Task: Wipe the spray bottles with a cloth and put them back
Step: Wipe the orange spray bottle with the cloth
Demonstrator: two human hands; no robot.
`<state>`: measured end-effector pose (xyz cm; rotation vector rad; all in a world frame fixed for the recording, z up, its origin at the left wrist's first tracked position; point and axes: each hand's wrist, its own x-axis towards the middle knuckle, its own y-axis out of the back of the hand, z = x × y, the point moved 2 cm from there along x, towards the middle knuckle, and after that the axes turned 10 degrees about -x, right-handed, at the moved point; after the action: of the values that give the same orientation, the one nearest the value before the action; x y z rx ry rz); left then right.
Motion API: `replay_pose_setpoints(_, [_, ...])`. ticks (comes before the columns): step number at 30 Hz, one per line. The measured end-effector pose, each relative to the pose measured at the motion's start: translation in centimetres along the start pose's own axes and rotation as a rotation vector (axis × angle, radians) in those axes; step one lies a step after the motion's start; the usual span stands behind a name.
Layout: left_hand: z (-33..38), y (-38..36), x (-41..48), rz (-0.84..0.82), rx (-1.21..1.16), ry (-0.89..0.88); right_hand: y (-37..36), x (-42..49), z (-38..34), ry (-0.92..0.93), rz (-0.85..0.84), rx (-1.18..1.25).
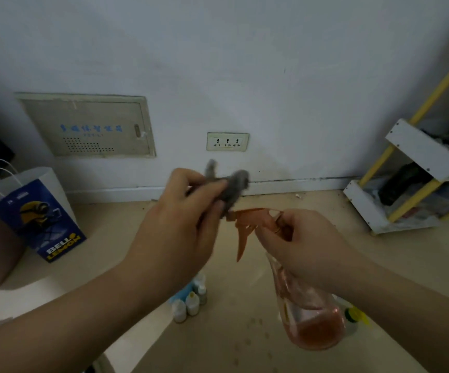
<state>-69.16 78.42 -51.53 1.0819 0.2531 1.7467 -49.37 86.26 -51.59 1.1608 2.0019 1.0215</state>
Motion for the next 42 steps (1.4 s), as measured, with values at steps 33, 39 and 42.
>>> replay_pose_setpoints(33, [-4.7,0.0,1.3,-0.106,-0.212,0.612,0.4,-0.1,-0.8,0.0,-0.16,-0.064])
replay_pose_setpoints(39, [0.7,0.9,1.0,-0.208,-0.227,0.147,-0.1,-0.7,-1.8,0.123,-0.14,-0.13])
replay_pose_setpoints(42, [1.6,-0.5,0.1,-0.345,-0.105,-0.044,-0.8,-1.1,-2.6,0.269,-0.142,-0.092])
